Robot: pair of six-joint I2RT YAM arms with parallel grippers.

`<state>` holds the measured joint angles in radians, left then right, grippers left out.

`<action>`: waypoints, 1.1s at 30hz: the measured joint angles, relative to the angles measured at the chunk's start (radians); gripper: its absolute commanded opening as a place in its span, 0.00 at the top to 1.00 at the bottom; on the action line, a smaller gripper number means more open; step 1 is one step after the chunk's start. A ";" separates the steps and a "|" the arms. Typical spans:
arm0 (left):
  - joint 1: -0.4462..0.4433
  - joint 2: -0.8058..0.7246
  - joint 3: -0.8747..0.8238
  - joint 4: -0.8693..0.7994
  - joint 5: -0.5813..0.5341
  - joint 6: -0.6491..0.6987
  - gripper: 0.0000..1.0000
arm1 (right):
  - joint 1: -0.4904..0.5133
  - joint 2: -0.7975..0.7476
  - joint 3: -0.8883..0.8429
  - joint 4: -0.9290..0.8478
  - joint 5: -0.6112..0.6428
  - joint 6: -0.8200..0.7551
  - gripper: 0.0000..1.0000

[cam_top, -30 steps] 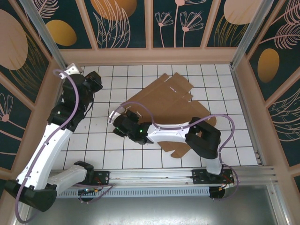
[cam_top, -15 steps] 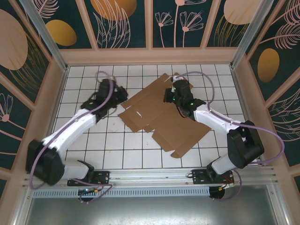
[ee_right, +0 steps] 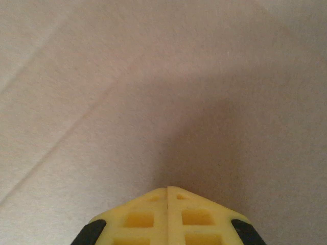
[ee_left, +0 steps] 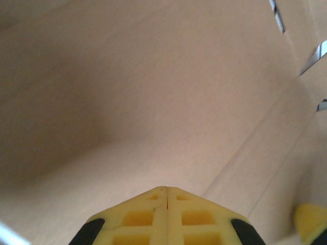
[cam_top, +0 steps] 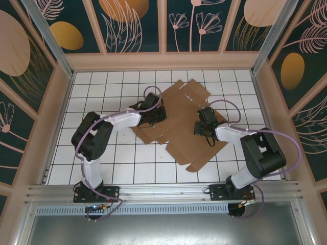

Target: Fold the paper box

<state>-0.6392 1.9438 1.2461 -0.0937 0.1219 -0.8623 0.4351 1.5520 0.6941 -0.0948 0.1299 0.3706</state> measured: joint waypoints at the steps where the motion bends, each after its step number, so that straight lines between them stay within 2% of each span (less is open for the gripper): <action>1: 0.003 0.013 0.019 -0.005 0.000 -0.002 1.00 | 0.000 0.013 0.006 0.000 0.001 0.005 1.00; 8: 0.057 0.106 0.045 -0.018 0.002 -0.034 1.00 | 0.075 0.059 0.037 0.028 0.056 0.039 1.00; 13: 0.107 0.113 0.042 -0.014 0.001 -0.034 1.00 | 0.167 0.084 0.052 0.057 0.056 0.062 1.00; 16: 0.127 0.112 0.031 -0.001 0.001 -0.034 1.00 | 0.186 0.109 0.076 0.061 0.056 0.072 1.00; 18: 0.131 0.102 0.009 0.023 0.000 -0.035 1.00 | 0.179 0.126 0.098 0.052 0.061 0.084 1.00; 22: 0.132 0.046 -0.097 0.096 0.011 -0.050 1.00 | 0.158 0.134 0.111 0.051 0.063 0.093 0.94; 27: 0.120 -0.052 -0.265 0.176 0.089 -0.093 1.00 | 0.075 0.178 0.169 0.042 0.033 0.095 0.92; 33: 0.040 -0.104 -0.322 0.186 0.178 -0.112 1.00 | -0.020 0.305 0.341 0.006 -0.003 0.054 0.92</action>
<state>-0.5991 1.8400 0.9237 0.0921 0.3000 -0.9741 0.4152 1.8568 1.0351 -0.0883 0.1268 0.4248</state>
